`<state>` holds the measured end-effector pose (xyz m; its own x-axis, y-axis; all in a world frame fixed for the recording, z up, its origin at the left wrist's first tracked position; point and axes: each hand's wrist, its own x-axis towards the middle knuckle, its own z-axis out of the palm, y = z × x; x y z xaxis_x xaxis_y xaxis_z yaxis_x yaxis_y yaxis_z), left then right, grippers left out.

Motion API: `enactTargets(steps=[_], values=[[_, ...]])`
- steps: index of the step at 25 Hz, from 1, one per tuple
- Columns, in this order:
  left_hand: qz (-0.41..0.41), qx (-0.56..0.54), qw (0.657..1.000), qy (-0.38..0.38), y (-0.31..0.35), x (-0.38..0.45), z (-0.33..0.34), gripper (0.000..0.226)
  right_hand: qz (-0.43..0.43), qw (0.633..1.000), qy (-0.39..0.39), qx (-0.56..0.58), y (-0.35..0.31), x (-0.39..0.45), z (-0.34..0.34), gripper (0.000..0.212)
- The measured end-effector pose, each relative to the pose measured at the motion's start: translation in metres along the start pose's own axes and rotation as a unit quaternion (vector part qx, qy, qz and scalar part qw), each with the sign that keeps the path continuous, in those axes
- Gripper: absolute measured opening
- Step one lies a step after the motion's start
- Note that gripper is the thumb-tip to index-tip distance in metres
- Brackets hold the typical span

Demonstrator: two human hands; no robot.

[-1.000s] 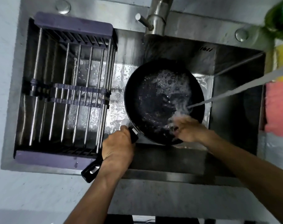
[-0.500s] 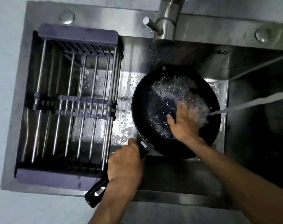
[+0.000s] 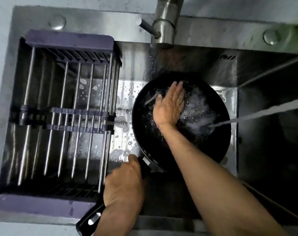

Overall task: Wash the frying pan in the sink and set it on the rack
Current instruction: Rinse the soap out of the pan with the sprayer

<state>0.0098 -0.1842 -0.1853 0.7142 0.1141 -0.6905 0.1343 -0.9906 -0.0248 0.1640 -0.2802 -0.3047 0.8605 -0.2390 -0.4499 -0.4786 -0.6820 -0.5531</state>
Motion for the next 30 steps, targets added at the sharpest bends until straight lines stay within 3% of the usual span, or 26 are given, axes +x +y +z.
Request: enactTargets(steps=[1, 2, 4, 6, 7, 8, 9, 10, 11, 13, 14, 16, 18, 19, 21, 23, 25, 27, 28, 30], values=[[0.001, -0.005, 1.000, 0.005, 0.001, 0.000, 0.000, 0.033, 0.037, 0.999, 0.010, 0.036, -0.016, 0.008, 0.003, 0.069], [0.003, -0.010, 1.000, 0.006, 0.002, 0.001, -0.002, 0.033, 0.037, 0.996, -0.027, 0.074, -0.020, -0.003, 0.003, 0.067], [0.003, -0.026, 1.000, 0.008, 0.001, 0.000, -0.005, 0.033, -0.061, 0.980, -0.174, 0.077, -0.009, -0.064, 0.005, 0.063], [-0.006, -0.045, 0.999, -0.002, 0.000, -0.001, -0.011, 0.039, -0.165, 0.915, -0.367, -0.028, 0.042, -0.095, -0.038, 0.061], [-0.006, -0.050, 0.999, -0.006, 0.002, -0.002, -0.013, 0.042, -0.156, 0.877, -0.432, -0.142, 0.073, -0.094, -0.073, 0.061], [-0.007, -0.053, 0.999, -0.006, 0.002, -0.001, -0.013, 0.045, -0.106, 0.874, -0.410, -0.239, 0.102, -0.087, -0.102, 0.061], [-0.009, -0.054, 0.998, -0.006, 0.003, 0.001, -0.012, 0.047, -0.074, 0.870, -0.341, -0.347, 0.116, -0.082, -0.125, 0.060], [-0.015, -0.052, 0.998, -0.010, 0.002, 0.002, -0.011, 0.048, -0.022, 0.868, -0.287, -0.405, 0.118, -0.081, -0.136, 0.060], [-0.020, -0.049, 0.998, -0.013, 0.003, 0.004, -0.010, 0.049, -0.001, 0.856, -0.281, -0.434, 0.111, -0.083, -0.135, 0.061], [-0.021, -0.037, 0.999, -0.004, 0.002, 0.004, -0.005, 0.045, -0.037, 0.848, -0.371, -0.377, 0.077, -0.087, -0.099, 0.057], [-0.020, -0.026, 0.999, 0.004, 0.000, 0.005, -0.002, 0.041, -0.044, 0.867, -0.384, -0.314, 0.054, -0.081, -0.086, 0.054], [-0.022, -0.019, 1.000, 0.007, -0.001, 0.008, 0.001, 0.035, -0.096, 0.925, -0.293, -0.221, 0.031, -0.041, -0.082, 0.049], [-0.022, -0.033, 0.999, 0.009, 0.000, 0.009, 0.001, 0.036, -0.107, 0.950, -0.191, -0.223, 0.029, 0.005, -0.101, 0.041], [-0.017, -0.033, 0.999, 0.010, 0.001, 0.007, -0.002, 0.037, -0.093, 0.952, -0.178, -0.232, 0.037, 0.010, -0.116, 0.041], [0.002, -0.020, 0.999, 0.033, 0.000, -0.002, -0.011, 0.038, -0.050, 0.945, -0.222, -0.234, 0.064, -0.033, -0.143, 0.035], [0.039, 0.040, 0.997, 0.053, 0.002, -0.016, -0.018, 0.042, 0.009, 0.964, -0.222, -0.146, 0.096, -0.098, -0.173, 0.029], [0.067, 0.118, 0.988, 0.073, 0.008, -0.027, -0.024, 0.048, 0.016, 0.991, -0.131, 0.010, 0.103, -0.148, -0.223, 0.020], [0.082, 0.136, 0.985, 0.062, 0.015, -0.032, -0.033, 0.040, -0.022, 0.980, -0.017, 0.196, 0.076, -0.171, -0.287, 0.036], [0.091, 0.126, 0.987, 0.050, 0.015, -0.033, -0.040, 0.035, -0.081, 0.970, 0.019, 0.229, 0.057, -0.173, -0.316, 0.048], [0.116, 0.065, 0.991, 0.034, 0.007, -0.037, -0.056, 0.031, -0.192, 0.970, 0.062, 0.138, 0.009, -0.168, -0.358, 0.053]])
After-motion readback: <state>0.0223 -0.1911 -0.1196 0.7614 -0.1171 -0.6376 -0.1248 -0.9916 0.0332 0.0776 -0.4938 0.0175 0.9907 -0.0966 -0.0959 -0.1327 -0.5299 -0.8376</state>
